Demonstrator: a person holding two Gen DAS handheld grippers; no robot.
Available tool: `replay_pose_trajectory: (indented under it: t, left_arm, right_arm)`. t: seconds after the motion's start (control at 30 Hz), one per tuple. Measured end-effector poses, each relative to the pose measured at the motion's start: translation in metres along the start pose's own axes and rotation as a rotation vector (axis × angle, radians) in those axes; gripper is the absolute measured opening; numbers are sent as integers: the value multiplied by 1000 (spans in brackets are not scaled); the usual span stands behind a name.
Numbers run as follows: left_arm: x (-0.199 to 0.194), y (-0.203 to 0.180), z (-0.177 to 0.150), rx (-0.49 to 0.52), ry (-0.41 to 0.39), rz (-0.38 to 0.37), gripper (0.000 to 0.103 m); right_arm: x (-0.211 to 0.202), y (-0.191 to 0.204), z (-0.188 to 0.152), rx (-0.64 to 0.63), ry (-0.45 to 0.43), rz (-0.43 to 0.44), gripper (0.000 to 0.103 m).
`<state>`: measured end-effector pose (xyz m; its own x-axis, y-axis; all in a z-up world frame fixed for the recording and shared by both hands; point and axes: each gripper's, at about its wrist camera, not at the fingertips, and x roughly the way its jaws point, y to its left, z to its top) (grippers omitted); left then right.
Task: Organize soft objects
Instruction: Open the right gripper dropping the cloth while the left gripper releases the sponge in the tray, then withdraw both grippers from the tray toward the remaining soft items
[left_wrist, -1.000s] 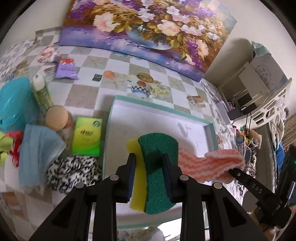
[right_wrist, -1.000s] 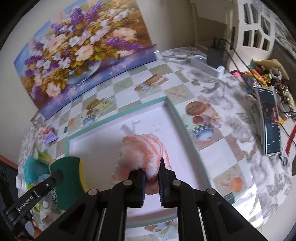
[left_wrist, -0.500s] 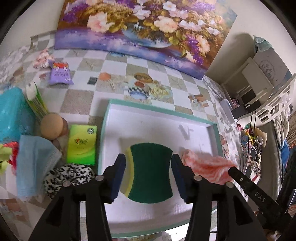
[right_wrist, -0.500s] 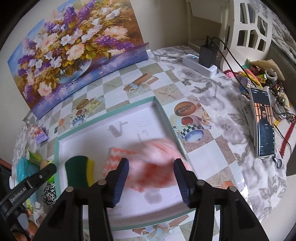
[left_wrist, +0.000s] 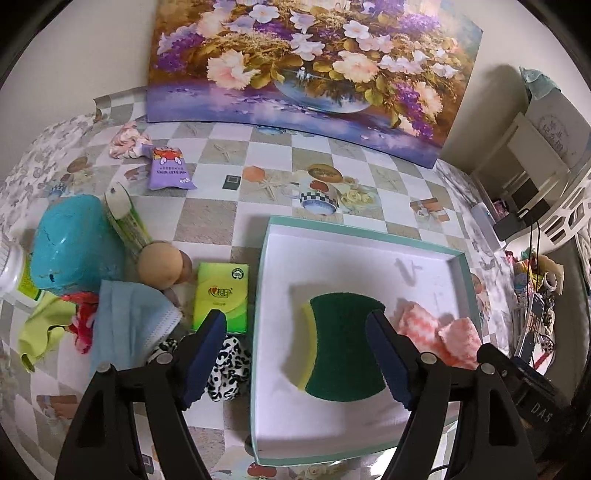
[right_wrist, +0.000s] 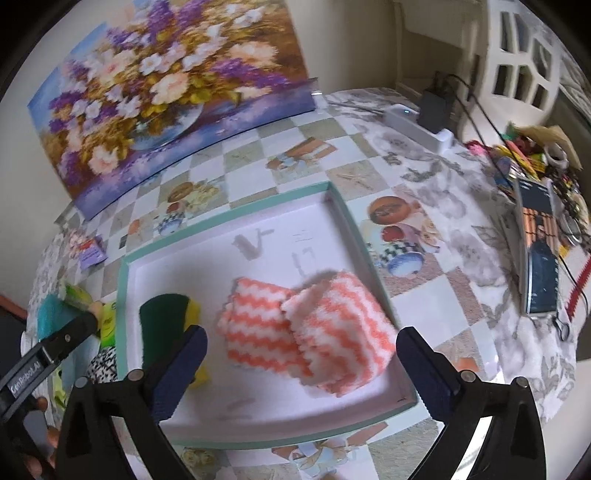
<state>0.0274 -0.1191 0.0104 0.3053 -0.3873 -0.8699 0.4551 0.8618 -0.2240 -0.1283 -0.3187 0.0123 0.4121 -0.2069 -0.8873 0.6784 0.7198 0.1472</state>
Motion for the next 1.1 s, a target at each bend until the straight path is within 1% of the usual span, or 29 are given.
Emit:
replay_pose_trajectory:
  t: [0.2,0.43,0.53,0.57,0.67,0.73,0.8,0.93,1.1]
  left_arm:
    - [-10,2,1,-5,-13,-4,79]
    - [-27,13,2,-44,-34,-21,79]
    - [-35,19,1,-62,-40,-13,79]
    - [-37,22,0,-67,-39,-1,79]
    - [-49,37,-1,-81,-48,84,79]
    - [-56,49,-1,-100,-55,143,79]
    - [-62,62,-1,-129,-63,183,79]
    - [-74,90,-3,-189,-77,219,79]
    - [-92,130,-5,-281,-101,258,79]
  right_arm:
    - [-5,8,-1,-30,-28,25,103]
    - [-13,9,-2,-11,-50,109,103]
    - [-17,13,-3,-21,-58,132,103]
    - [-19,14,-4,-23,-60,143,103]
    - [-30,23,-5,-42,-93,195,103]
    - [-38,35,-7,-79,-128,209,103]
    - [-43,46,-10,-109,-142,232,103]
    - [-44,64,-15,-126,-130,308,103]
    - [-40,82,-21,-150,-117,337,103]
